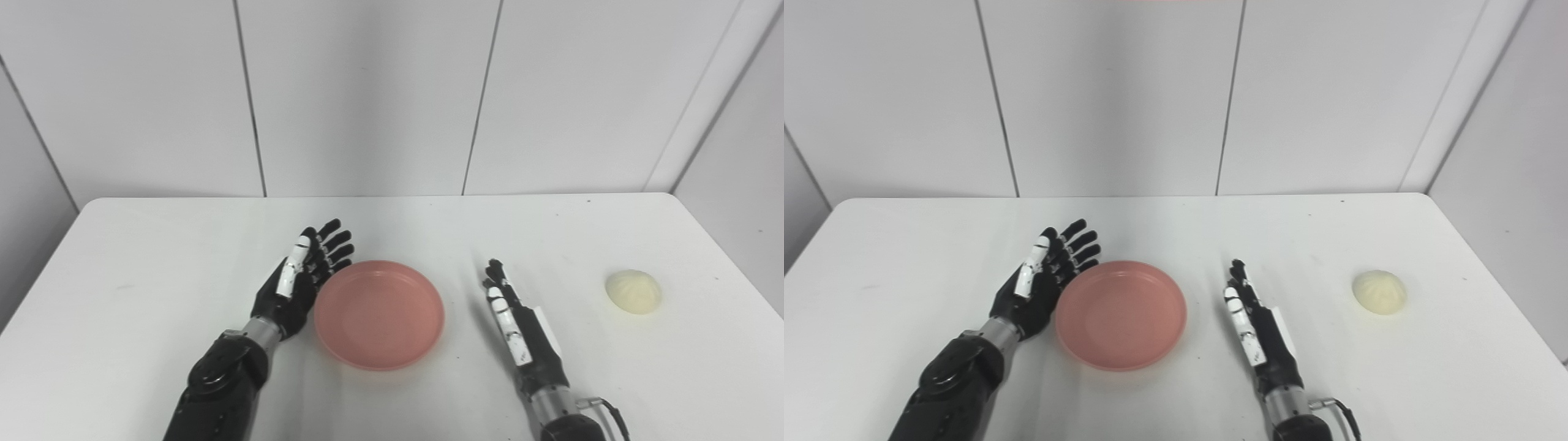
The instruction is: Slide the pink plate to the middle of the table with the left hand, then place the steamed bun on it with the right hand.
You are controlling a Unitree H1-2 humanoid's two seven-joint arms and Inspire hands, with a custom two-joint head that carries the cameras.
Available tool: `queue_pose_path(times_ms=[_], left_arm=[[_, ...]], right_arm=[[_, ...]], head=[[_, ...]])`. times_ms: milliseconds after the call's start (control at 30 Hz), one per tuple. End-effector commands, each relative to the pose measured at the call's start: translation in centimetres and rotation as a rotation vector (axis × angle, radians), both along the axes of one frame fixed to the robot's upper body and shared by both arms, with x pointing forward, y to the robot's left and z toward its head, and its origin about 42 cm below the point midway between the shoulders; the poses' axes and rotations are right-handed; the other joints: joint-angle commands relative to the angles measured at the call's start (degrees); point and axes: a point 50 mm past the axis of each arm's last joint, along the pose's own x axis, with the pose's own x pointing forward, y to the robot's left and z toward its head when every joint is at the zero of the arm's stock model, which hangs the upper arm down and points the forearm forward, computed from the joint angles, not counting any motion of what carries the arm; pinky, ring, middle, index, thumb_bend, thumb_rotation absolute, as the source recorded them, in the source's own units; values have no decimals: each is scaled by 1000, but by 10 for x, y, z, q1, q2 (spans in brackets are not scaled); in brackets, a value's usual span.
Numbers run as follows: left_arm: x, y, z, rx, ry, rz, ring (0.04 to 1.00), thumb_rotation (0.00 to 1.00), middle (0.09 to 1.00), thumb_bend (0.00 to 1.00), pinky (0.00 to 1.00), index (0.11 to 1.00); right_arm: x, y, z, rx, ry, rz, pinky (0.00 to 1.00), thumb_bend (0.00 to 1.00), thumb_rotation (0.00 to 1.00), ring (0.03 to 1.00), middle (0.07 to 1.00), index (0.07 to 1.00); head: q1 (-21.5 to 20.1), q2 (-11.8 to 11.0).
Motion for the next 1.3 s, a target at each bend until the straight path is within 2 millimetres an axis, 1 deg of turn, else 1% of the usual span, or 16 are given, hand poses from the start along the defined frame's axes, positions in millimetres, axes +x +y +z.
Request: queue_pose_path(times_ms=[0, 100, 133, 233, 300, 333, 467, 500, 600, 633, 767, 900, 1000, 1100, 1133, 1267], left_arm=[[-28, 19, -57, 57, 226, 29, 913, 1000, 920, 461, 920, 916], [-28, 24, -58, 52, 227, 32, 911, 1000, 918, 466, 913, 912], [-28, 25, -57, 50, 224, 32, 912, 1000, 919, 464, 917, 914], [-28, 29, -57, 49, 218, 35, 911, 1000, 918, 462, 919, 912], [-28, 32, -57, 50, 217, 37, 908, 1000, 916, 459, 917, 909], [-28, 34, -57, 51, 218, 39, 904, 1000, 912, 459, 913, 905], [-27, 41, -59, 47, 221, 44, 898, 1000, 905, 467, 906, 901], [-27, 42, -59, 46, 221, 45, 896, 1000, 905, 471, 903, 900], [-26, 48, -62, 46, 219, 41, 892, 1000, 903, 482, 897, 895], [-26, 49, -62, 47, 218, 39, 892, 998, 903, 486, 898, 893], [-25, 56, -64, 57, 214, 33, 888, 1000, 900, 482, 894, 888], [-23, 62, -65, 57, 215, 42, 876, 972, 889, 490, 883, 879], [-22, 65, -66, 55, 217, 45, 872, 960, 884, 494, 880, 874], [-20, 70, -68, 63, 218, 45, 871, 956, 884, 493, 876, 874], [-20, 72, -69, 65, 217, 42, 875, 957, 888, 495, 880, 878], [-18, 76, -71, 65, 217, 39, 877, 952, 889, 498, 879, 879]], right_arm=[[1, 4, 7, -15, -63, 2, 957, 306, 1000, 951, 973, 980], [8, 7, 30, -41, -138, 14, 904, 336, 996, 926, 964, 968], [12, 9, 40, -69, -173, 18, 861, 369, 988, 908, 961, 964], [20, 13, 64, -136, -274, 18, 805, 382, 956, 886, 955, 962], [26, 15, 81, -194, -335, 3, 755, 456, 896, 855, 945, 961], [28, 15, 90, -233, -360, -12, 732, 504, 904, 832, 928, 963], [31, 12, 115, -368, -424, -70, 730, 584, 889, 808, 897, 960], [32, 11, 120, -387, -439, -81, 707, 612, 869, 794, 896, 956], [33, 5, 129, -416, -470, -111, 681, 689, 829, 780, 896, 948], [33, 3, 131, -421, -474, -117, 676, 720, 791, 785, 894, 953], [30, -4, 140, -479, -479, -151, 657, 761, 733, 797, 896, 960], [27, -12, 150, -598, -479, -229, 647, 851, 680, 802, 894, 954], [25, -16, 155, -648, -476, -251, 646, 850, 641, 815, 909, 954], [21, -27, 164, -669, -451, -267, 674, 845, 586, 853, 940, 947], [21, -31, 167, -682, -446, -280, 676, 862, 571, 861, 947, 941], [16, -46, 174, -763, -433, -344, 637, 876, 579, 838, 944, 935]], head=[[-5, -2], [-12, -3], [-13, -3], [-24, -4], [-30, -5], [-34, -5], [-58, -6], [-58, -6], [-72, -5], [-73, -5], [-88, -4], [-102, -4], [-109, -5], [-120, -7], [-123, -7], [-131, -8]])
